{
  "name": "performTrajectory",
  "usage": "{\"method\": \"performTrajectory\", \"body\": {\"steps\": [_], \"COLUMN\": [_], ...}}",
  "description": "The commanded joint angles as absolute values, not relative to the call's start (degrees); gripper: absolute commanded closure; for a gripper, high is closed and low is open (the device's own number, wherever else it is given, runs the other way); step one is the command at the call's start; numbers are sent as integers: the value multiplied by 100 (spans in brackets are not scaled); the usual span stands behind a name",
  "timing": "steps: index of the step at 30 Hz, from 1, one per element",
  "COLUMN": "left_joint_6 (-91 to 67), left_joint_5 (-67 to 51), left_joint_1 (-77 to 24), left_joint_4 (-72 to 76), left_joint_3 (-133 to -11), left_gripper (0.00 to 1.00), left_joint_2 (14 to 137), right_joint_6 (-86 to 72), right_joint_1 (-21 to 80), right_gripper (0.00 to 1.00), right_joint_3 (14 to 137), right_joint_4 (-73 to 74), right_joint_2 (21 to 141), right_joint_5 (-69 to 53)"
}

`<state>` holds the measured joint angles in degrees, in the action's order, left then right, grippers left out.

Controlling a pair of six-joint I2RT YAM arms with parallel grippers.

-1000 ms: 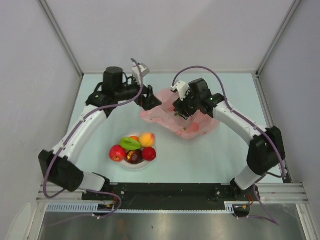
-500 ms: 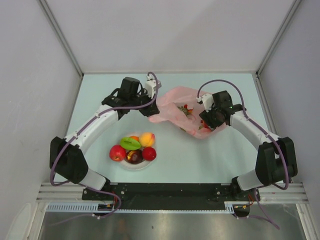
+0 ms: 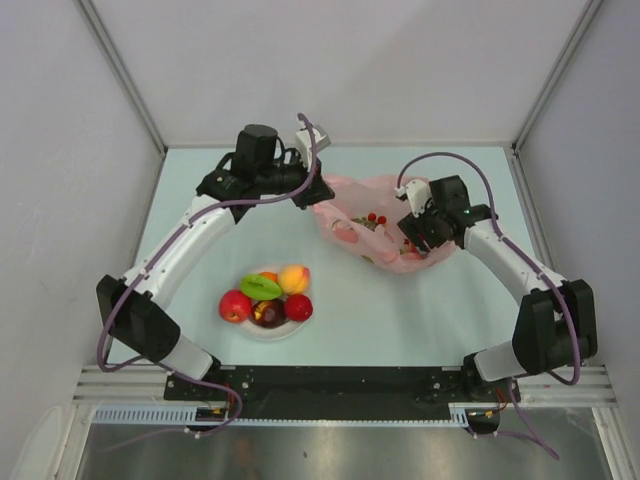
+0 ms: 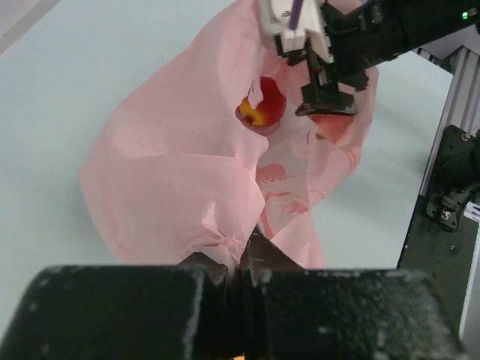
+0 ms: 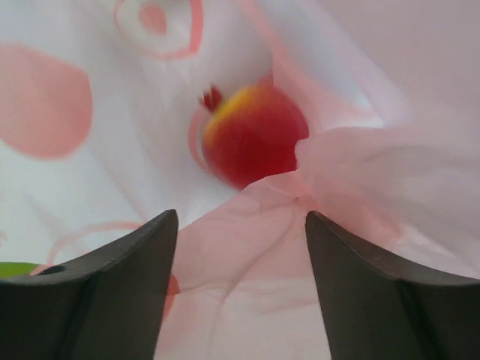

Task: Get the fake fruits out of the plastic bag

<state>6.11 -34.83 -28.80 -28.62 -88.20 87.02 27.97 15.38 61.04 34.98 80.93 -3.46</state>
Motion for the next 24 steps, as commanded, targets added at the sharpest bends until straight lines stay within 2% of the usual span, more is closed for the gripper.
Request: {"method": "performTrajectory", "body": {"steps": [1, 6, 10, 13, 14, 15, 17, 19, 24], "left_joint_6": [729, 668, 712, 721, 721, 721, 695, 659, 396], "left_joint_5": [-3841, -3832, -3744, -3656, -3639, -3630, -3604, -3603, -3612], "left_joint_1": [-2891, -2927, -2944, -2944, -2953, -2962, -2979, -3006, -3015], "left_joint_4": [-2847, -2751, -2742, -2742, -2733, -2699, -2681, -2619, -2496], "left_joint_3": [-8965, -9061, -9070, -9035, -9009, -9000, -9009, -9035, -9219], "left_gripper": [100, 100, 100, 100, 100, 100, 100, 100, 100], "left_joint_2": [8982, 9088, 9079, 9044, 9035, 9035, 9053, 9096, 9272], "right_joint_6": [2856, 3163, 3436, 3472, 3524, 3551, 3560, 3525, 3033], "right_joint_1": [1784, 1688, 1547, 1477, 1468, 1468, 1450, 1433, 1389], "right_gripper": [19, 9, 6, 16, 21, 34, 41, 43, 39], "right_joint_3": [6407, 6635, 6829, 6934, 6943, 6952, 6996, 7066, 7119], "right_joint_4": [2813, 2479, 2574, 2759, 2760, 2742, 2681, 2593, 2172], "right_joint_2": [8612, 9560, 10080, 10152, 10099, 9959, 9757, 9353, 8579], "right_joint_5": [-203, 281, 395, 282, 186, 98, -315, -965, -2283]}}
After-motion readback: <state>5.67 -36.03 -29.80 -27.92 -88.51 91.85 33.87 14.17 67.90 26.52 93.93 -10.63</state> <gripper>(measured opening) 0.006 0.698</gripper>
